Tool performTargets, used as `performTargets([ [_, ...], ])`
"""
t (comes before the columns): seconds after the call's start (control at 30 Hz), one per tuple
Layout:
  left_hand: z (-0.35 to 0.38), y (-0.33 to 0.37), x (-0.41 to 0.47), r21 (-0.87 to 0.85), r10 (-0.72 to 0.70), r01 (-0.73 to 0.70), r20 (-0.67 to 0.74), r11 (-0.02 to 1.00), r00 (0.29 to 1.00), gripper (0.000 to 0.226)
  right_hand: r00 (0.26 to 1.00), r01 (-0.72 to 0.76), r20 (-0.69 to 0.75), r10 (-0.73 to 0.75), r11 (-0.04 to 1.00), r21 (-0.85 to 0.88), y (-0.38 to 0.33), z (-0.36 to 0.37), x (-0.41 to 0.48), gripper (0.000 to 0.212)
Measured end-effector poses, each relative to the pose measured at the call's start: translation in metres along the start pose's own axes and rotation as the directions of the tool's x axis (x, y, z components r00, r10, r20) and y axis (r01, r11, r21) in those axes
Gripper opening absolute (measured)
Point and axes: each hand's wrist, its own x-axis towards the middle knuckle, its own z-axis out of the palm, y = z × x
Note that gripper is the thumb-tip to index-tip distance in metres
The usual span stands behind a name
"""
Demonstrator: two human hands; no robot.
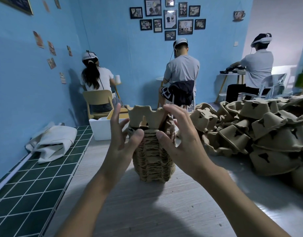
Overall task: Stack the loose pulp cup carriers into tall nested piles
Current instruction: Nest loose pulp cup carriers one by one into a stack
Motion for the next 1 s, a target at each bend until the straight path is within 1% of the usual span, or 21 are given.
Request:
performTargets([
  [0.13, 0.009, 0.004, 0.007, 0.053, 0.075, -0.077, 0.037, 0.996, 0.996, 0.066, 0.999, -0.048, -0.016, 0.049, 0.997, 0.056, -0.001, -0.002, -0.003, 0.047],
  [0.2, 0.01, 0.003, 0.005, 0.063, 0.091, -0.092, 0.026, 0.994, 0.996, 0.068, 0.999, -0.051, 0.014, 0.05, 0.997, 0.063, -0.002, -0.004, -0.005, 0.049],
  [0.27, 0.01, 0.004, 0.004, 0.037, 0.085, -0.083, -0.041, 0.996, 0.996, 0.074, 0.997, -0.061, 0.042, 0.059, 0.997, 0.056, -0.003, -0.004, -0.006, 0.052],
  [0.3, 0.009, 0.005, 0.004, 0.019, 0.075, -0.074, -0.068, 0.997, 0.995, 0.073, 0.997, -0.062, 0.05, 0.059, 0.997, 0.046, -0.004, -0.003, -0.007, 0.054],
  [0.37, 0.009, 0.008, 0.007, 0.004, 0.062, -0.062, -0.067, 0.998, 0.996, 0.064, 0.997, -0.044, 0.059, 0.042, 0.999, 0.021, -0.005, -0.001, -0.006, 0.057],
  [0.47, 0.007, 0.01, 0.01, 0.037, 0.052, -0.05, -0.043, 0.998, 0.998, 0.046, 0.998, -0.02, 0.061, 0.021, 1.0, -0.005, -0.005, 0.001, -0.007, 0.059],
  [0.57, 0.005, 0.01, 0.008, 0.082, 0.044, -0.04, -0.039, 0.996, 0.998, 0.03, 0.997, -0.031, 0.075, 0.031, 1.0, -0.003, -0.003, 0.002, -0.008, 0.052],
  [0.63, 0.005, 0.009, 0.004, 0.106, 0.039, -0.038, -0.005, 0.994, 0.999, 0.033, 0.993, -0.053, 0.109, 0.053, 0.999, -0.003, -0.001, 0.003, -0.01, 0.045],
  [0.7, 0.005, 0.007, -0.001, 0.078, 0.024, -0.026, 0.026, 0.997, 0.999, 0.045, 0.991, -0.065, 0.116, 0.067, 0.998, -0.015, 0.0, 0.004, -0.011, 0.042],
  [0.77, 0.004, 0.002, -0.004, 0.03, -0.015, 0.013, 0.049, 0.999, 0.999, 0.056, 0.995, -0.09, 0.048, 0.089, 0.996, 0.022, 0.003, 0.004, -0.012, 0.04],
  [0.83, 0.006, -0.003, -0.006, 0.071, -0.038, 0.035, 0.043, 0.997, 0.998, 0.063, 0.984, -0.154, -0.077, 0.16, 0.985, 0.079, 0.009, 0.004, -0.012, 0.037],
  [0.87, 0.007, -0.006, -0.006, 0.094, -0.047, 0.044, 0.027, 0.995, 0.999, 0.065, 0.965, -0.207, -0.143, 0.22, 0.973, 0.103, 0.014, 0.006, -0.012, 0.034],
  [0.93, 0.01, -0.009, -0.004, 0.088, -0.07, 0.07, -0.013, 0.994, 0.997, 0.07, 0.895, -0.346, -0.244, 0.374, 0.926, 0.148, 0.027, 0.008, -0.014, 0.025],
  [1.0, 0.012, -0.012, 0.001, 0.074, -0.071, 0.073, -0.028, 0.995, 0.997, 0.073, 0.8, -0.487, -0.278, 0.531, 0.846, 0.215, 0.044, 0.009, -0.016, 0.022],
])
